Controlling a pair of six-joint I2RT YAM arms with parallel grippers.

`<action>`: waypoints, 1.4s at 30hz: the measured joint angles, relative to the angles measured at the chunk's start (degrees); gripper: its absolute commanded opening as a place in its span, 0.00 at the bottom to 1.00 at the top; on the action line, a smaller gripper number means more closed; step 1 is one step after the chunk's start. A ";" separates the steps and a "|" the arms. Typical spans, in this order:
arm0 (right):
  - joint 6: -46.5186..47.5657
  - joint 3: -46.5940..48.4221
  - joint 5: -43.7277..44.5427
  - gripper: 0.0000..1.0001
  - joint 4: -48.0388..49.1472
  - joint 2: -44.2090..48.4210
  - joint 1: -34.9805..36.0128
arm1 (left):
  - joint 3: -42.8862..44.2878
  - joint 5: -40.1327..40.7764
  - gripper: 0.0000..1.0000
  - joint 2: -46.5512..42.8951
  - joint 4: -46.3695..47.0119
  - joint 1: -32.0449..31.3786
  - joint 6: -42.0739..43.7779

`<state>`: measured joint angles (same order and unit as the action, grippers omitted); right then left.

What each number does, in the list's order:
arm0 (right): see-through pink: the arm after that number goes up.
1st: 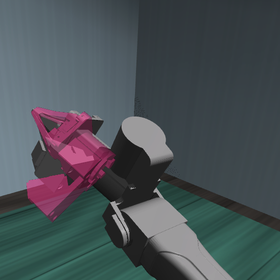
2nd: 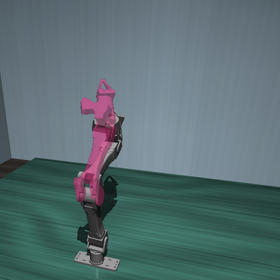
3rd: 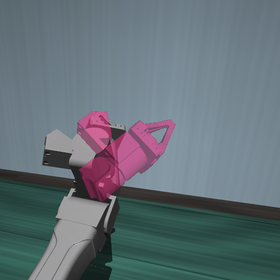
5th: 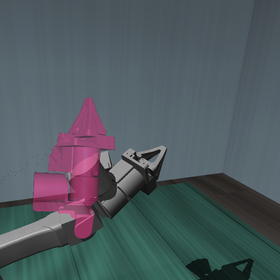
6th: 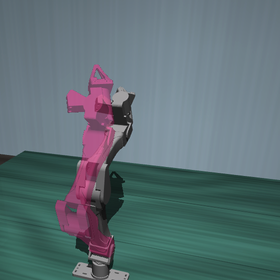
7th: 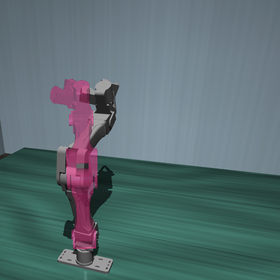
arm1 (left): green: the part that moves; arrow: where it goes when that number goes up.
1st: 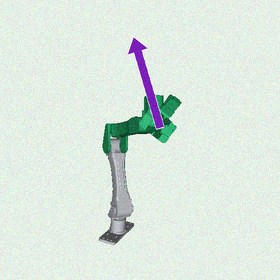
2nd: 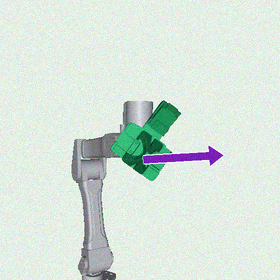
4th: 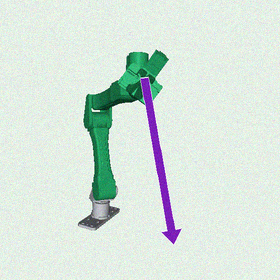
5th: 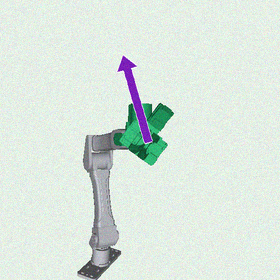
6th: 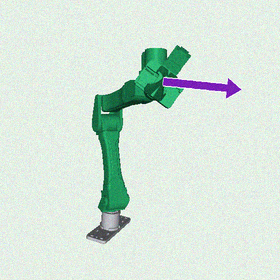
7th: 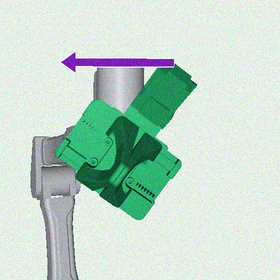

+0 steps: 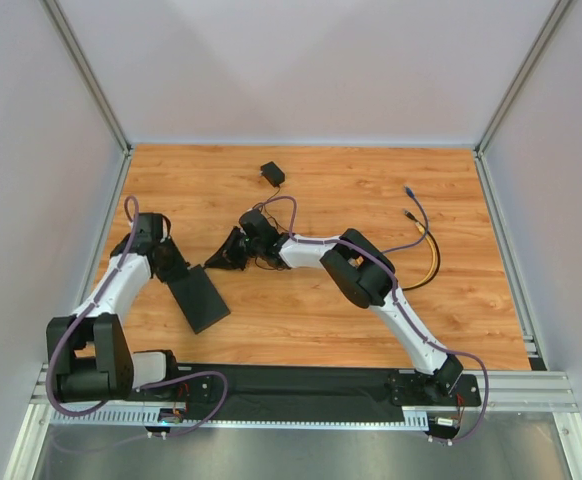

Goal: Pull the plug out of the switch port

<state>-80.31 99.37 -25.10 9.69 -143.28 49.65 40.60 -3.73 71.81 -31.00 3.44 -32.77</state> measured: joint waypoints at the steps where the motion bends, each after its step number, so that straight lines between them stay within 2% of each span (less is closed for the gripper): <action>1: 0.11 0.00 0.02 0.00 -0.02 0.00 0.04 | 1.90 0.20 0.16 0.61 -0.76 -0.31 0.85; 6: 0.50 0.00 0.46 0.00 -0.37 0.00 0.07 | 13.29 5.84 0.20 6.78 -5.03 -3.54 1.60; 10: 1.09 0.02 0.98 0.00 -0.48 0.02 0.15 | 18.01 10.54 0.27 11.82 -7.76 -7.52 0.76; 22: 1.79 0.44 1.27 0.00 -1.33 0.02 0.22 | 21.05 15.69 0.30 20.02 -13.35 -12.41 -0.68; 26: 2.14 0.44 1.57 0.00 -1.55 0.17 0.31 | 22.21 16.20 0.31 22.38 -14.10 -12.94 -0.85; 29: 2.34 0.44 1.90 0.00 -1.77 0.28 0.37 | 22.71 16.85 0.37 23.50 -14.43 -13.16 -1.18; 42: 2.43 0.44 2.10 0.00 -1.90 0.33 0.42 | 25.64 18.23 0.37 27.93 -14.40 -13.84 -1.62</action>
<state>-77.89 99.81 -23.00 7.79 -142.96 50.06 66.24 14.50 99.74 -45.41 -10.39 -34.39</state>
